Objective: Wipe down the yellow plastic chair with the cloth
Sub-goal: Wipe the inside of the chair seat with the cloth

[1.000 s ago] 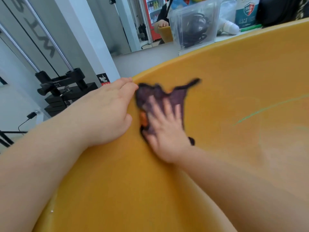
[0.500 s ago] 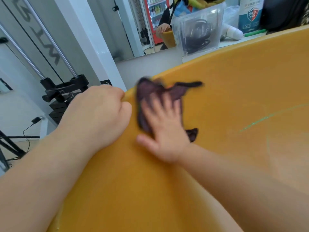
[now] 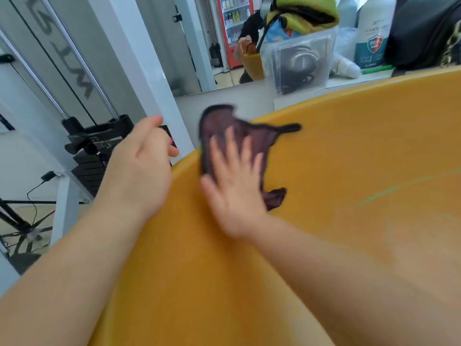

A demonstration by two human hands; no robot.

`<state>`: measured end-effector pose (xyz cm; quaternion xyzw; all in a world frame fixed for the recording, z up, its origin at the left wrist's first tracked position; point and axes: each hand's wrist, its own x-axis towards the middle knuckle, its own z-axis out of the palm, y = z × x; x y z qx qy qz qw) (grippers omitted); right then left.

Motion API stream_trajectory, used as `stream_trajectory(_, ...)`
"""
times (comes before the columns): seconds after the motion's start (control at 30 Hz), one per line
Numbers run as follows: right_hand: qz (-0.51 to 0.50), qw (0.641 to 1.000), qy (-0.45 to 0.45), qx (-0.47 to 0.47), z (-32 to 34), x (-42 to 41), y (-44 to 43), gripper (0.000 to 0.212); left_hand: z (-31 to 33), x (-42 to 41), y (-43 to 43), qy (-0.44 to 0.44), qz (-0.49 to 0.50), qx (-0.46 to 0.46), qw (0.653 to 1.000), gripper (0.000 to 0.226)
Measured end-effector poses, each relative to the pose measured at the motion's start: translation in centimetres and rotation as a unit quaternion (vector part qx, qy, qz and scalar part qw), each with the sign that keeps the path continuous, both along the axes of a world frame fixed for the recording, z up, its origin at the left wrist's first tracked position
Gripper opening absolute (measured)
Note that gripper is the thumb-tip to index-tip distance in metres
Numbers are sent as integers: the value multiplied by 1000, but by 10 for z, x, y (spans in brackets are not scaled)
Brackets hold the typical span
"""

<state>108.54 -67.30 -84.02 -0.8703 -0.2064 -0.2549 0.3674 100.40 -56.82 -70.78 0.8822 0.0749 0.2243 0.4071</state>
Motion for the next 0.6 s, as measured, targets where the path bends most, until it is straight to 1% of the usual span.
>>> stream_trajectory(0.07, 116, 993, -4, -29, -26, -44, 14, 73, 2, -1, 0, -17, 15, -62, 998, 42)
stream_trajectory(0.1, 156, 987, -5, -35, -35, -53, 11, 70, 2, -1, -1, -19, 19, -77, 997, 42)
stream_trajectory(0.13, 172, 984, -14, -44, -38, -50, 2, 68, 3, -2, -2, -18, 19, -87, 996, 43)
stream_trajectory(0.17, 151, 986, -25, -59, -37, -39, -8, 66, 3, -1, -3, -12, 19, -90, 996, 44)
stream_trajectory(0.2, 101, 992, -25, -64, -32, -23, -17, 64, 3, -1, -4, -7, 14, -83, 996, 44)
stream_trajectory(0.23, 32, 998, -11, -48, -23, -3, -26, 63, 3, -1, -5, 2, 3, -72, 997, 46)
stream_trajectory(0.3, -84, 995, 50, 38, 1, 31, -40, 63, 3, -2, -6, 15, -12, -62, 998, 58)
stream_trajectory(0.33, -115, 987, 78, 84, 13, 40, -40, 65, 3, -2, -5, 18, -15, -62, 998, 64)
stream_trajectory(0.37, -127, 981, 98, 113, 23, 44, -35, 66, 2, -1, -4, 21, -16, -61, 998, 65)
stream_trajectory(0.4, -118, 981, 103, 111, 29, 39, -24, 68, 2, 0, -3, 23, -13, -60, 998, 62)
stream_trajectory(0.43, -89, 987, 94, 94, 30, 28, -11, 71, 1, 1, -2, 24, -9, -62, 998, 60)
stream_trajectory(0.5, 40, 996, 50, 59, 17, -16, 16, 72, 0, 3, 0, 12, -2, -64, 998, 64)
stream_trajectory(0.57, 165, 985, 38, 35, -9, -65, 26, 70, 0, 3, 0, -8, 3, -57, 998, 68)
stream_trajectory(0.6, 202, 978, 38, 19, -21, -75, 21, 69, 1, 3, 0, -14, 5, -55, 998, 68)
